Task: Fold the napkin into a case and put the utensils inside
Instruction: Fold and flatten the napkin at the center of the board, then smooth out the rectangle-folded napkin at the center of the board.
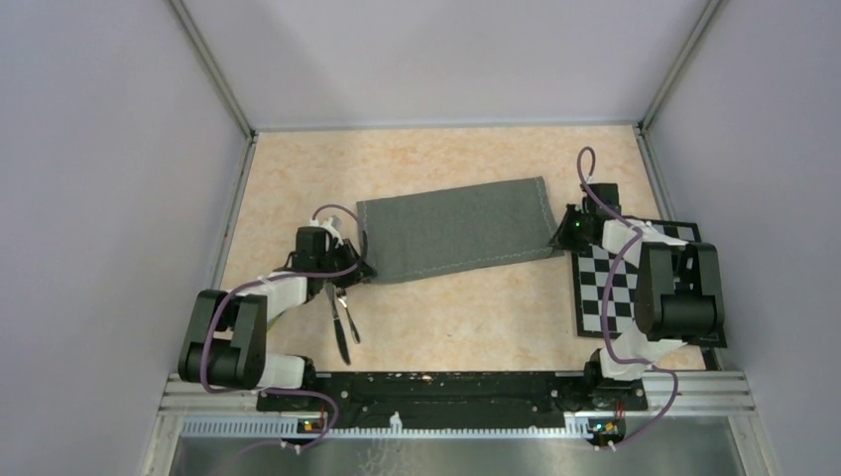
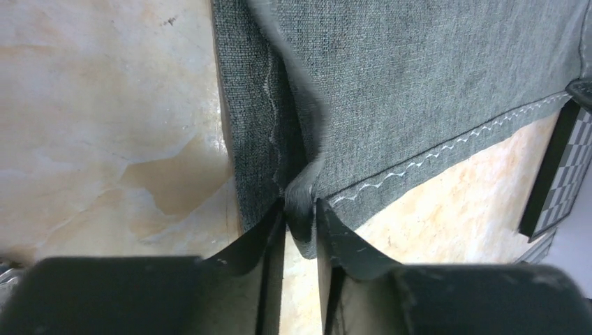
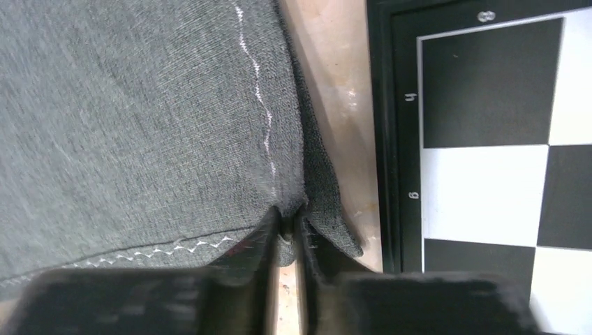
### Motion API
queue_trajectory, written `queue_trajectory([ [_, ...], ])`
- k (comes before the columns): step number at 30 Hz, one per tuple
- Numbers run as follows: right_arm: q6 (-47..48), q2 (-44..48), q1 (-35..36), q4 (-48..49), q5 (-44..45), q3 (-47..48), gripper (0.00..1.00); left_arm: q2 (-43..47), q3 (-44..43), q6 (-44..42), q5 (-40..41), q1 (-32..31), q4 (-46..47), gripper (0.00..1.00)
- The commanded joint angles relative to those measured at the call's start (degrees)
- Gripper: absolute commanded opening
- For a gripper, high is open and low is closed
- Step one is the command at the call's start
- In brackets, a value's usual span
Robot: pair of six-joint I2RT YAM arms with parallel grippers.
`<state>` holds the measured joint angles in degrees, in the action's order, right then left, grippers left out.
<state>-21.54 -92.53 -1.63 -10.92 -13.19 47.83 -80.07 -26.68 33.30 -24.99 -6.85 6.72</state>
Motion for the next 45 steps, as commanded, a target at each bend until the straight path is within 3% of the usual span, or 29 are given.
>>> queue_trajectory([
  [1,0.8,1.3,-0.1,-2.6,3.4,4.0,0.22,6.8,0.9,0.8,3.9,0.2,-2.9,0.36],
  [5,1.9,6.2,1.0,-6.8,8.9,5.5,0.42,18.1,-1.0,1.1,8.6,0.1,-10.4,0.71],
  [6,2.2,7.2,2.0,-7.8,10.9,6.1,0.45,19.7,-1.4,1.1,9.1,0.2,-11.6,0.74],
  [11,3.6,8.2,7.4,-9.5,13.7,9.6,0.48,18.1,-4.3,1.3,3.8,0.1,-11.7,0.75],
  [16,-0.9,5.0,8.1,-0.4,-4.6,7.2,0.47,6.7,-5.6,3.1,-6.0,-0.1,-3.5,0.77],
  [19,-2.5,3.0,7.8,3.7,-6.3,5.6,0.48,2.4,-7.1,2.5,-4.8,-0.3,-0.8,0.8],
  [24,-0.4,-1.3,7.6,1.3,-1.2,5.8,0.46,-2.0,-11.2,0.0,-1.1,-0.2,-2.6,0.81],
  [28,0.2,-1.4,7.6,2.9,0.4,4.7,0.47,-0.7,-15.5,-2.0,3.8,0.3,-4.4,0.93],
  [33,-2.2,-2.4,8.4,8.0,-2.4,4.1,0.46,-4.2,-21.4,-1.8,5.5,2.3,-1.5,0.91],
  [38,-6.6,-2.1,11.0,13.5,-8.8,3.6,0.41,-10.0,-23.7,0.3,7.6,4.1,5.9,0.62],
  [45,-5.2,1.7,11.7,12.8,-9.3,1.8,0.41,-16.9,-26.9,-1.6,8.8,4.7,6.4,0.67],
])
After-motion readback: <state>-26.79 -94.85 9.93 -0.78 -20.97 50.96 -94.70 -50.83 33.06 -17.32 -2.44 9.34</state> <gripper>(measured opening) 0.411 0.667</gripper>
